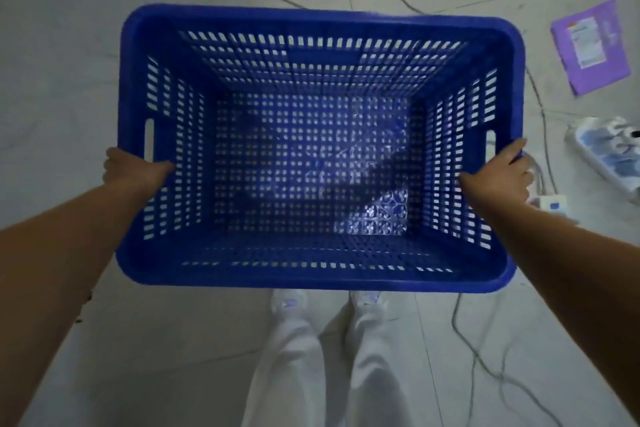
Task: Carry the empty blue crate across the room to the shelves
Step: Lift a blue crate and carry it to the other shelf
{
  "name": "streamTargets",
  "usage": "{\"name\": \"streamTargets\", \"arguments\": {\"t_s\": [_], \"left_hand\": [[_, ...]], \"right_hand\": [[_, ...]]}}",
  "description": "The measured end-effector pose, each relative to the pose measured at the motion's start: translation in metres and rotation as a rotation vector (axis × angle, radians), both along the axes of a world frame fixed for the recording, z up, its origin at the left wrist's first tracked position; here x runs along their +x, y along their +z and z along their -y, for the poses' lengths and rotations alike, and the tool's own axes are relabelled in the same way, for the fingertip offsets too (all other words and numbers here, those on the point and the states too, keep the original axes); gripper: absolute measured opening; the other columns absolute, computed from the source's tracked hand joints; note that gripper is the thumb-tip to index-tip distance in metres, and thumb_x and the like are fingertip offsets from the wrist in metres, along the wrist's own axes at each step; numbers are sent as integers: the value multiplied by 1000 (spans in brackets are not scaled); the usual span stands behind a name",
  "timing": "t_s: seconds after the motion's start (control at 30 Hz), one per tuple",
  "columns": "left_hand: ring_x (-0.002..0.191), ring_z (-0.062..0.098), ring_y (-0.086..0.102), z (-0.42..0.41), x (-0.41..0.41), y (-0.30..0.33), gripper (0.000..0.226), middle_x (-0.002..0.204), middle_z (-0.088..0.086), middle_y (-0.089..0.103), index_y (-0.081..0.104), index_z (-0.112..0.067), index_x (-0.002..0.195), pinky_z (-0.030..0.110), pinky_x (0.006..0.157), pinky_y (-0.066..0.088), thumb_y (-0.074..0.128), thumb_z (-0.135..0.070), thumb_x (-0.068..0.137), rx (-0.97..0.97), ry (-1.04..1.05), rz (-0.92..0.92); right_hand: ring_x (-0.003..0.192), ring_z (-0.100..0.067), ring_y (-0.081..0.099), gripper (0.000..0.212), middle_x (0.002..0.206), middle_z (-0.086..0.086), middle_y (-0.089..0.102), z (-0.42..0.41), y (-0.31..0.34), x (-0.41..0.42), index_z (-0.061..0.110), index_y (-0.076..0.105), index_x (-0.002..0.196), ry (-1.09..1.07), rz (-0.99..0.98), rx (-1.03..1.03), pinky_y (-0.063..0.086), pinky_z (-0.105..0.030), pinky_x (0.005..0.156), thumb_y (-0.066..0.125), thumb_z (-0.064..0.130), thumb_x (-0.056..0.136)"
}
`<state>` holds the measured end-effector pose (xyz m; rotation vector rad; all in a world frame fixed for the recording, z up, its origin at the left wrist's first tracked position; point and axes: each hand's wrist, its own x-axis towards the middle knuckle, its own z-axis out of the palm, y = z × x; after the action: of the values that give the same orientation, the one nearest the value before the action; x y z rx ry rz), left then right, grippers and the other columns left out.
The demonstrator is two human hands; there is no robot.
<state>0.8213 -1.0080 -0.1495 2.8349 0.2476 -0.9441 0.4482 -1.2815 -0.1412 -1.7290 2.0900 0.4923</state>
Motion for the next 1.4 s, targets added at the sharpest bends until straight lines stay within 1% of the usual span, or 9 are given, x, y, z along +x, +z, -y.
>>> {"name": "streamTargets", "arguments": {"t_s": [0.2, 0.4, 0.53, 0.67, 0.77, 0.9, 1.0, 1.2, 1.4], "left_hand": [[104, 34, 59, -12, 11, 38, 66, 133, 22, 56, 47, 2, 135, 44, 95, 49, 64, -35, 84, -182, 280, -31], [98, 41, 63, -30, 10, 172, 64, 119, 24, 63, 57, 4, 124, 46, 89, 53, 68, -41, 80, -107, 257, -110], [67, 31, 57, -69, -10, 290, 59, 96, 20, 66, 63, 4, 106, 31, 56, 43, 61, -50, 81, -63, 250, -59], [67, 33, 58, -130, -49, 407, 60, 84, 23, 66, 64, 9, 98, 38, 63, 49, 65, -48, 81, -142, 515, -29], [63, 34, 61, -195, -83, 483, 50, 64, 22, 64, 66, 9, 88, 43, 75, 56, 67, -41, 81, -290, 664, 80], [51, 28, 52, -275, -144, 572, 46, 56, 17, 56, 50, -4, 55, 36, 58, 47, 63, -35, 86, -382, 796, 269], [50, 27, 49, -342, -188, 626, 42, 55, 16, 53, 50, -4, 57, 42, 62, 54, 61, -30, 87, -414, 923, 419], [50, 27, 52, -478, -298, 683, 48, 51, 14, 53, 50, -4, 63, 32, 53, 41, 58, -45, 87, -384, 1162, 586], [50, 26, 50, -621, -454, 699, 41, 54, 16, 52, 50, -4, 56, 33, 51, 38, 58, -26, 88, -280, 1398, 742]], "right_hand": [[106, -40, 60, 76, 124, -23, 60, 22, 34, -17, -3, 46, 136, -368, 269, 33, 49, -44, 90, 68, 36, 75], [64, -27, 53, 41, 93, -19, 62, 29, 145, -21, -1, 65, 112, -339, 341, 58, 42, -33, 61, 61, 33, 89], [60, -32, 56, 40, 70, -15, 58, 40, 222, -15, -9, 62, 105, -335, 406, 243, 54, -48, 70, 72, 22, 83], [54, -32, 58, 41, 44, -16, 56, 54, 279, -7, -16, 66, 84, -139, 428, 310, 56, -54, 64, 76, 22, 72], [53, -30, 55, 24, 47, -17, 56, 23, 379, 47, -4, 60, 70, 44, 493, 276, 49, -42, 57, 70, 15, 80], [55, -33, 59, 21, 57, -18, 59, -28, 491, 131, -7, 61, 80, 355, 593, 206, 57, -53, 68, 66, 13, 83], [53, -31, 55, 23, 62, -16, 55, -90, 563, 190, -9, 56, 95, 585, 659, 184, 55, -51, 69, 65, 12, 88], [57, -27, 62, 24, 77, -20, 63, -252, 654, 245, -5, 59, 98, 933, 748, 179, 52, -35, 54, 64, 17, 90], [55, -27, 61, 22, 69, -17, 61, -462, 685, 226, -4, 58, 96, 1220, 799, 274, 58, -44, 61, 63, 16, 89]]}}
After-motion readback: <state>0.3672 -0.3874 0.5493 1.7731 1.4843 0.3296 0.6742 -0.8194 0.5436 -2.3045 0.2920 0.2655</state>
